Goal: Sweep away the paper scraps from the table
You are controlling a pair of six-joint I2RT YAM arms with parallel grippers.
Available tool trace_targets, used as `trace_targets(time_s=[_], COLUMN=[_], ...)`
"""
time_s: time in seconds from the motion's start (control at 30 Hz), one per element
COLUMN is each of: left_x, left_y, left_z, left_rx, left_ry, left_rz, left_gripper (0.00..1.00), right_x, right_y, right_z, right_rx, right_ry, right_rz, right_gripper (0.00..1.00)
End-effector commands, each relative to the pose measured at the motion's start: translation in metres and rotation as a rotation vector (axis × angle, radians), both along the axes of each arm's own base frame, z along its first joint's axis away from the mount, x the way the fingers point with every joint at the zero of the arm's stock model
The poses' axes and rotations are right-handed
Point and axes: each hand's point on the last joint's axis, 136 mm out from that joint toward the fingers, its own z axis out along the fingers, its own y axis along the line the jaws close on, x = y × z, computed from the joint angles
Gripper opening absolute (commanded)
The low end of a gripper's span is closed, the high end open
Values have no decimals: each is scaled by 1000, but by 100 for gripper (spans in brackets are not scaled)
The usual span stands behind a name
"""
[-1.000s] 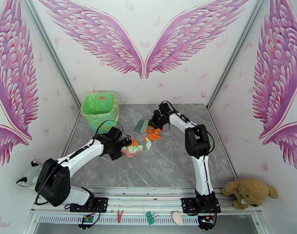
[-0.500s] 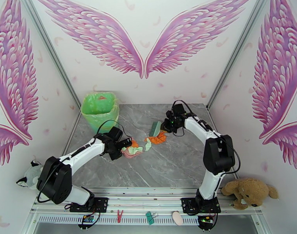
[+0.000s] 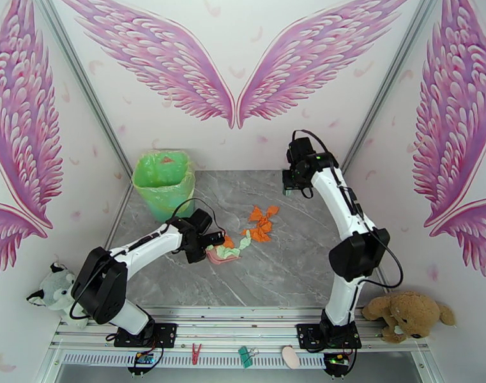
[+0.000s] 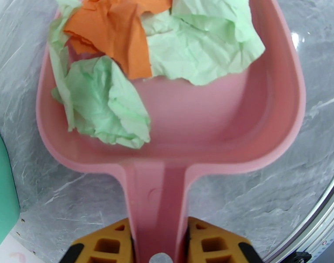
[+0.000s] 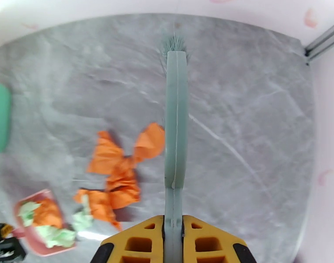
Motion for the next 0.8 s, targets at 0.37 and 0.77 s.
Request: trace_targets(time_s=[0.37, 0.77], left_x=[-11, -9], left_y=[-20, -22], left_z=[-13, -20], left_rx=[-9, 2], left_ry=[78, 82], left_rz=[-57, -50], left_gripper=[0, 0], right_x=[1, -40], right_y=[26, 72], right_z=[-102, -138], right_rx=[-445, -464], right_ry=[286, 418], right_rz=[327, 570], right_gripper=[0, 0])
